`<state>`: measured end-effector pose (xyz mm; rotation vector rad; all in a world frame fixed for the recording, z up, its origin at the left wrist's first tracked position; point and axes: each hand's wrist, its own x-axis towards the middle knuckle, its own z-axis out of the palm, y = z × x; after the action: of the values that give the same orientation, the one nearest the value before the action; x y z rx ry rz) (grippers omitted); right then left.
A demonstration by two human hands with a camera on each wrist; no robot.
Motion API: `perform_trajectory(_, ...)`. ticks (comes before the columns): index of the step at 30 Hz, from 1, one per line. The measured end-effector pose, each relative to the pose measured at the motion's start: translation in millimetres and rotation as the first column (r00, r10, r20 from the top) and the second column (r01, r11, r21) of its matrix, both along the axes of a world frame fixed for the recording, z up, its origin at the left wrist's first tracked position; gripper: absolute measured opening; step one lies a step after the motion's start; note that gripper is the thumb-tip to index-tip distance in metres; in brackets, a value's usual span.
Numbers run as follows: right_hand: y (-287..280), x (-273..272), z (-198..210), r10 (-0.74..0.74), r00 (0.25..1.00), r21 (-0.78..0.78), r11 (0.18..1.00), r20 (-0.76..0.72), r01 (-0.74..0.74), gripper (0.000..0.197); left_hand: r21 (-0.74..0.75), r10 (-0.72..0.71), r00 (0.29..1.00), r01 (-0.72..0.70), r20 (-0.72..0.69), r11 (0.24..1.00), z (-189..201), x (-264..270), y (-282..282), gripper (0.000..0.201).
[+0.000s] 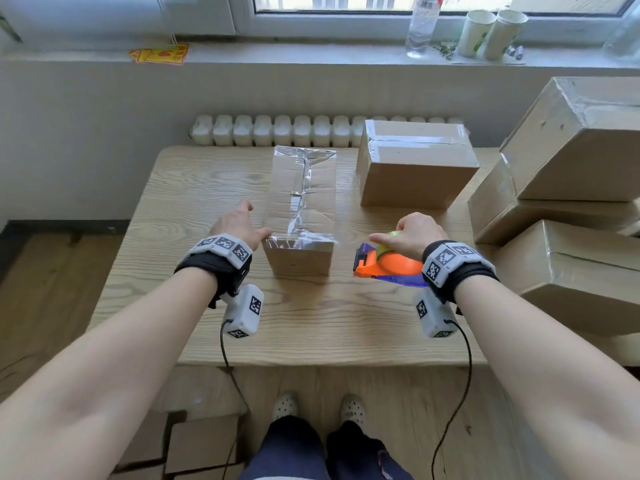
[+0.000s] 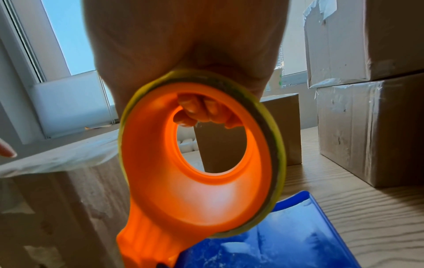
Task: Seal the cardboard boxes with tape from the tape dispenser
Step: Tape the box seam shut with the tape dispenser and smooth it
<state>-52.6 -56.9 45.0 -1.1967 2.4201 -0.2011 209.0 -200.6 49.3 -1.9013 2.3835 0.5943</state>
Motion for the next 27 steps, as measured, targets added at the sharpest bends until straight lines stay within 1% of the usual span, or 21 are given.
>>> perform_trajectory(2,1,-3,0,0.009,1.0,-0.02,1.0,0.03,-0.008,0.055,-0.045,-0.013,1.0,0.012,-0.017,0.999,-2,2,5,0.056)
perform_trajectory(3,1,-5,-1,0.017,0.999,-0.026,1.0,0.048,-0.015,0.056,-0.103,-0.069,0.997,0.065,-0.036,0.993,-4,2,10,0.051)
perform_trajectory(4,1,-7,-1,0.023,0.998,-0.032,0.999,0.066,-0.021,0.056,-0.158,-0.154,0.986,0.143,-0.061,0.977,-7,-1,17,0.047)
perform_trajectory(5,1,-9,-2,0.026,0.996,-0.037,0.999,0.084,-0.023,0.056,-0.195,-0.258,0.963,0.239,-0.077,0.951,-9,-5,25,0.045)
perform_trajectory(7,1,-11,-4,0.031,0.993,-0.051,0.998,0.116,-0.025,0.055,-0.201,-0.452,0.89,0.433,-0.059,0.879,-14,-17,45,0.044)
perform_trajectory(8,2,-13,-5,0.033,0.991,-0.062,0.998,0.128,-0.025,0.056,-0.191,-0.519,0.854,0.504,-0.036,0.842,-16,-24,55,0.045)
perform_trajectory(10,3,-15,-6,0.031,0.988,-0.084,0.996,0.151,-0.018,0.055,-0.174,-0.596,0.803,0.589,0.011,0.79,-21,-38,71,0.048)
perform_trajectory(12,4,-19,-7,0.028,0.984,-0.105,0.994,0.177,-0.009,0.053,-0.148,-0.623,0.782,0.62,0.034,0.77,-26,-48,82,0.05)
perform_trajectory(16,6,-27,-7,0.035,0.96,-0.129,0.992,0.278,0.001,0.047,-0.102,-0.604,0.795,0.607,0.064,0.788,-33,-58,92,0.056)
perform_trajectory(21,9,-38,-7,0.027,0.922,-0.12,0.993,0.386,0.021,0.029,-0.076,-0.586,0.801,0.597,0.122,0.799,-38,-66,94,0.065)
perform_trajectory(24,14,-46,-10,0.05,0.934,-0.088,0.996,0.354,-0.02,0.034,-0.075,-0.595,0.793,0.607,0.131,0.791,-38,-64,93,0.067)
perform_trajectory(27,25,-57,-11,0.041,0.971,-0.041,0.999,0.235,-0.032,0.05,-0.076,-0.606,0.786,0.617,0.123,0.784,-36,-61,91,0.066)
